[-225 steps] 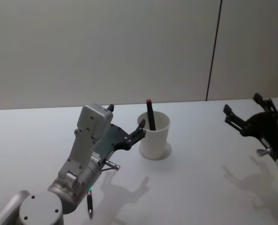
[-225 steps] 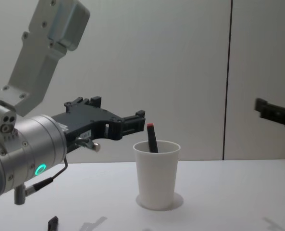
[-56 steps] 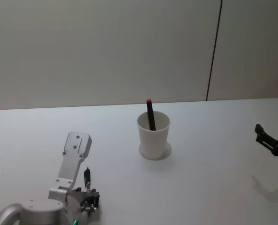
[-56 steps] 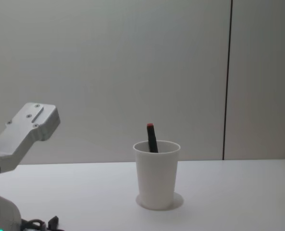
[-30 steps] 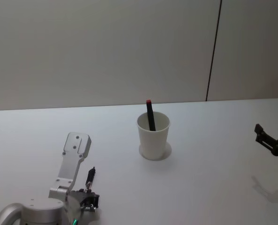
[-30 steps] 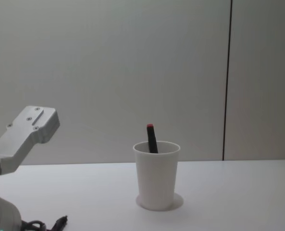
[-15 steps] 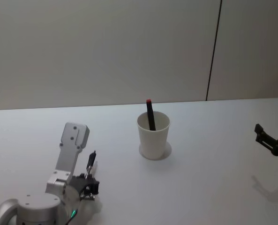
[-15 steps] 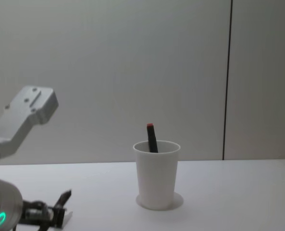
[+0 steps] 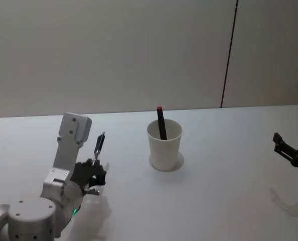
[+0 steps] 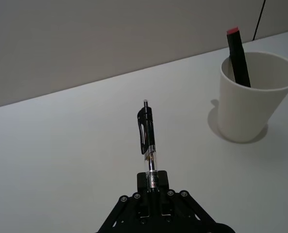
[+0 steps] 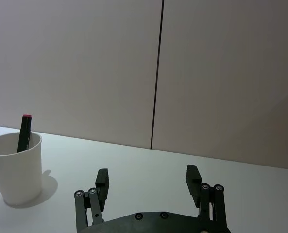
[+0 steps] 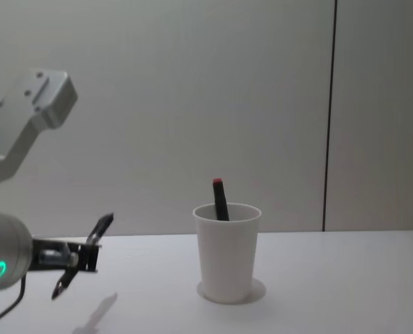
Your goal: Place the pen into the pen holder.
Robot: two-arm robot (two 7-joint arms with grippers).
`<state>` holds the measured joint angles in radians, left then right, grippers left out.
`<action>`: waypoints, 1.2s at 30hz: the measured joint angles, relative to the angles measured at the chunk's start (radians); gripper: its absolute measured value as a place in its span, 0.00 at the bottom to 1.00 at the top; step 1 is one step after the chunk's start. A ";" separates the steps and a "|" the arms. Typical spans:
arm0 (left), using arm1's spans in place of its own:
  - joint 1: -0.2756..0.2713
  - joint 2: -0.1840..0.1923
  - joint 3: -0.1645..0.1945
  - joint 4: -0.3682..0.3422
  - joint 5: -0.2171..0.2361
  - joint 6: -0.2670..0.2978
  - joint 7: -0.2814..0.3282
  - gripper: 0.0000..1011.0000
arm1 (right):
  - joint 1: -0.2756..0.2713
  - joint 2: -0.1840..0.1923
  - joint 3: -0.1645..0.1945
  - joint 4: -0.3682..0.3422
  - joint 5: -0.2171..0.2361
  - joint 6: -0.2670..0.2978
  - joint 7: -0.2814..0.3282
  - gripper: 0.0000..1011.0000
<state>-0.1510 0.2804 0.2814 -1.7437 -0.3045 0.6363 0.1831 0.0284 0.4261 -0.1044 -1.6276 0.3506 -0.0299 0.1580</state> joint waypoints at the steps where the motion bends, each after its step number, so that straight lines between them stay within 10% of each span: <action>1: -0.002 0.002 -0.001 0.000 0.004 -0.008 -0.006 0.14 | 0.000 0.000 0.000 0.000 0.000 0.000 0.000 0.99; 36: -0.063 0.026 0.015 0.054 0.160 -0.336 -0.398 0.14 | 0.000 0.000 0.000 0.000 0.000 0.000 0.000 0.99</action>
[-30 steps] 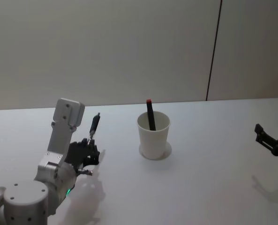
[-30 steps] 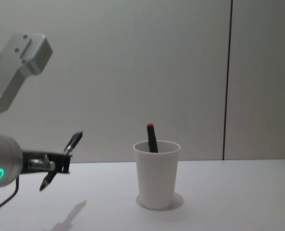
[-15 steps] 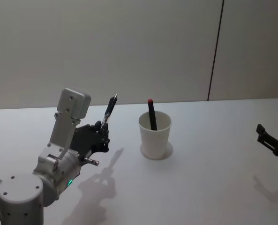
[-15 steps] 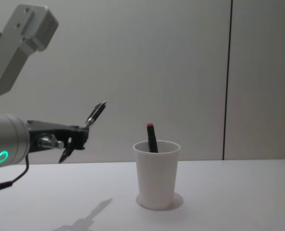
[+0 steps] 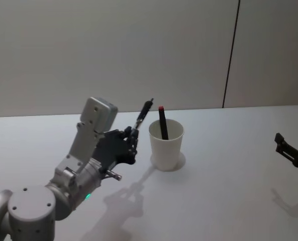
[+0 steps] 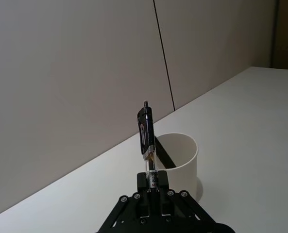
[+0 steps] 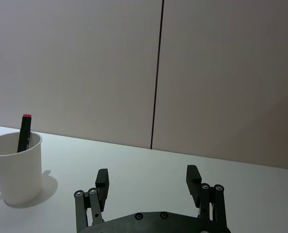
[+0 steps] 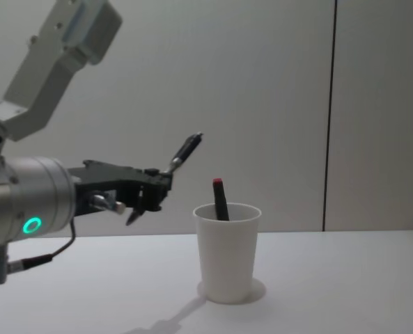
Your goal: Place the pen into the pen holder.
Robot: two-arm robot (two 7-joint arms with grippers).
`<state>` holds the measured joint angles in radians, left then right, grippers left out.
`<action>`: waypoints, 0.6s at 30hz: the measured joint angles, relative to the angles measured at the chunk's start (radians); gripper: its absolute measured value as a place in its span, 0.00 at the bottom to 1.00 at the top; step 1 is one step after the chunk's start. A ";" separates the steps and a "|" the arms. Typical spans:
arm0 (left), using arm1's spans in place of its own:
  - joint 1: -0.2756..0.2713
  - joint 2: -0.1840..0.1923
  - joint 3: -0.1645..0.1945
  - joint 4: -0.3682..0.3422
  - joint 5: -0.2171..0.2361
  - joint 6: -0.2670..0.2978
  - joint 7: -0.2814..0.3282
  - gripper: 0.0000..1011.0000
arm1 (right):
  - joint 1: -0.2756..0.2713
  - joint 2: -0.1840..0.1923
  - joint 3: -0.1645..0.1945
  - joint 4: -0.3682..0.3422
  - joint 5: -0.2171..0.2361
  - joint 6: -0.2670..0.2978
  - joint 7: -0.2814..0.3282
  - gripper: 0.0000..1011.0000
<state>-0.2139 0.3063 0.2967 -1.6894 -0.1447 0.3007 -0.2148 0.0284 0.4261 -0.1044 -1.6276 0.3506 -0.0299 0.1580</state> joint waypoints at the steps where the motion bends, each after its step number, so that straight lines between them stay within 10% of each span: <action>1: -0.001 -0.004 0.005 0.001 0.008 -0.006 -0.006 0.13 | 0.000 0.000 0.000 0.000 0.000 0.000 0.000 0.99; 18: -0.021 -0.054 0.048 0.027 0.054 -0.044 -0.042 0.14 | 0.000 0.000 0.000 0.000 0.000 0.000 0.000 0.99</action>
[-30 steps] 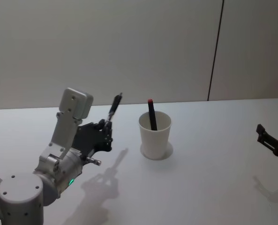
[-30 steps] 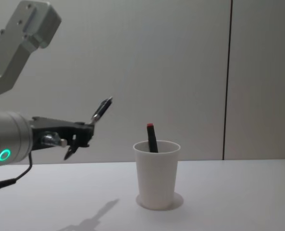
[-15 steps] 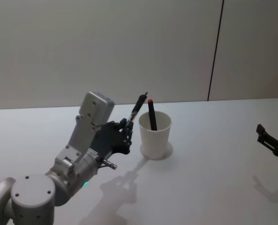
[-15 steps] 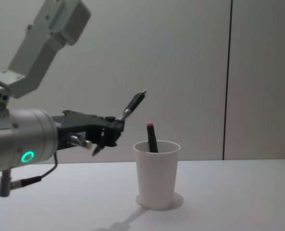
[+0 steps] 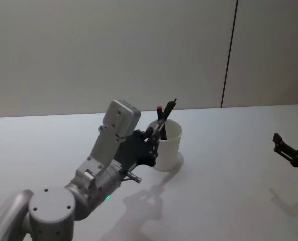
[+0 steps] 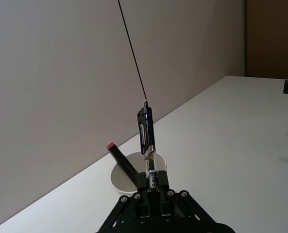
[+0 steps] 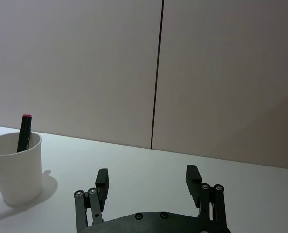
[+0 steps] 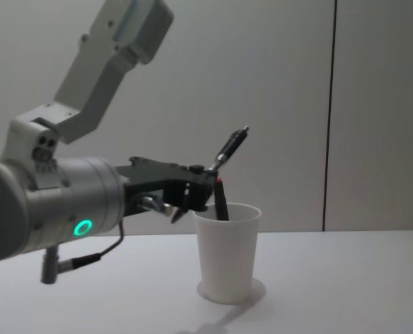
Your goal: Place the pen into the pen holder.
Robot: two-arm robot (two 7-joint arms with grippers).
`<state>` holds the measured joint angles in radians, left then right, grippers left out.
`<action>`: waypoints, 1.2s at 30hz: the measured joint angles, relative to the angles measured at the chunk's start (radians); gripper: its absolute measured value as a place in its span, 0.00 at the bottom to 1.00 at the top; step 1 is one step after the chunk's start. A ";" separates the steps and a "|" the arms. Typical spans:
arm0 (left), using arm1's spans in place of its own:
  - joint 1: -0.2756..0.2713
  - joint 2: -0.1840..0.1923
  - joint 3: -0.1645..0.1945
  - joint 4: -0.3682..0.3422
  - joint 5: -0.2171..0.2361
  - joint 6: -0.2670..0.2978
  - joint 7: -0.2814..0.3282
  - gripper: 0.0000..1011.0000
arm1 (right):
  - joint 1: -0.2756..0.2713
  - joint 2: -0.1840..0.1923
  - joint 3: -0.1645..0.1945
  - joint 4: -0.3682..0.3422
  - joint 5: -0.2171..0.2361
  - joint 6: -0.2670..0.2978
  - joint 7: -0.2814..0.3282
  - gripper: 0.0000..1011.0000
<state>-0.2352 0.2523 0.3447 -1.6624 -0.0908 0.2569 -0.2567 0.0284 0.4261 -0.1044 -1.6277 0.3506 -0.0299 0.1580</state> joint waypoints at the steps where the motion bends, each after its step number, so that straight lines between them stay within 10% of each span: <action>1: -0.003 -0.006 0.004 0.004 0.001 -0.002 -0.002 0.14 | 0.000 0.000 0.000 0.000 0.000 0.000 0.000 0.99; 36: -0.094 -0.131 0.060 0.123 0.001 -0.062 -0.020 0.14 | 0.000 0.000 0.000 0.000 0.000 0.000 0.000 0.99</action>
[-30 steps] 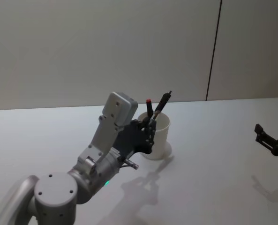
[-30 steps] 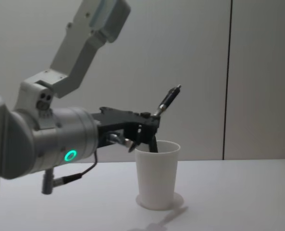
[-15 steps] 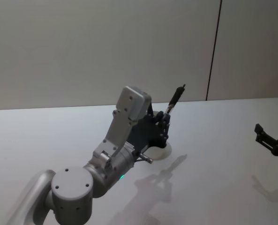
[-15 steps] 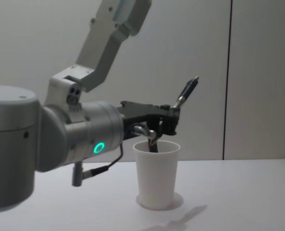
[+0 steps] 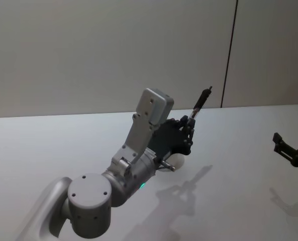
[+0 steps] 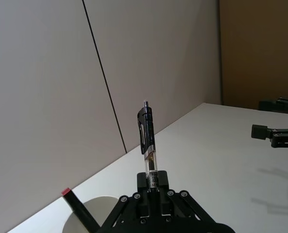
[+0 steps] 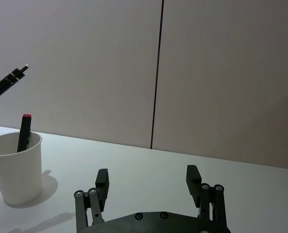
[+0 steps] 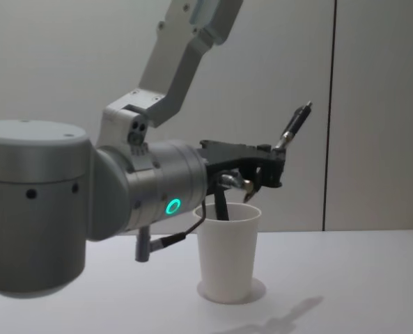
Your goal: Place the pen into the pen holder.
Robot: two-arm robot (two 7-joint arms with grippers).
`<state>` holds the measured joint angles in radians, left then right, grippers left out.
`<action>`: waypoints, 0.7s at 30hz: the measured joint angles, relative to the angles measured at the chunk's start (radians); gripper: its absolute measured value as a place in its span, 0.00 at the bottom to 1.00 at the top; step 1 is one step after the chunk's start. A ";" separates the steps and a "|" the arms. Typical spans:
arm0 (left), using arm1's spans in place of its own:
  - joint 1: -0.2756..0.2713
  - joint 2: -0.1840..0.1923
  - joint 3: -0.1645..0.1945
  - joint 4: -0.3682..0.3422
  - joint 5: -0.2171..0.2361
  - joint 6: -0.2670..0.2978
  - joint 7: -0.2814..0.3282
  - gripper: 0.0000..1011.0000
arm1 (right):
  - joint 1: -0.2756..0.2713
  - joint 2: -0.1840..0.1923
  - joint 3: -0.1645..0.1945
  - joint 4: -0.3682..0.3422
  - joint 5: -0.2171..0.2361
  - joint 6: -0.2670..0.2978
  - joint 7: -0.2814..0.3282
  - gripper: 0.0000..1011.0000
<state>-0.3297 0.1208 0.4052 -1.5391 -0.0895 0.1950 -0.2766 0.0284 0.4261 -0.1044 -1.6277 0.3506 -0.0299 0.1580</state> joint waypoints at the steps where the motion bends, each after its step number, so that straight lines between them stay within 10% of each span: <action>1: -0.001 -0.001 0.001 0.002 0.000 -0.001 -0.001 0.14 | 0.000 0.000 0.000 0.000 0.000 0.000 0.000 0.99; 21: -0.015 -0.019 0.008 0.021 -0.003 -0.009 -0.011 0.14 | -0.001 0.000 0.001 0.000 0.000 -0.002 0.003 0.99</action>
<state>-0.3447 0.1022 0.4133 -1.5179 -0.0929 0.1856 -0.2874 0.0274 0.4261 -0.1037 -1.6280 0.3508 -0.0316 0.1606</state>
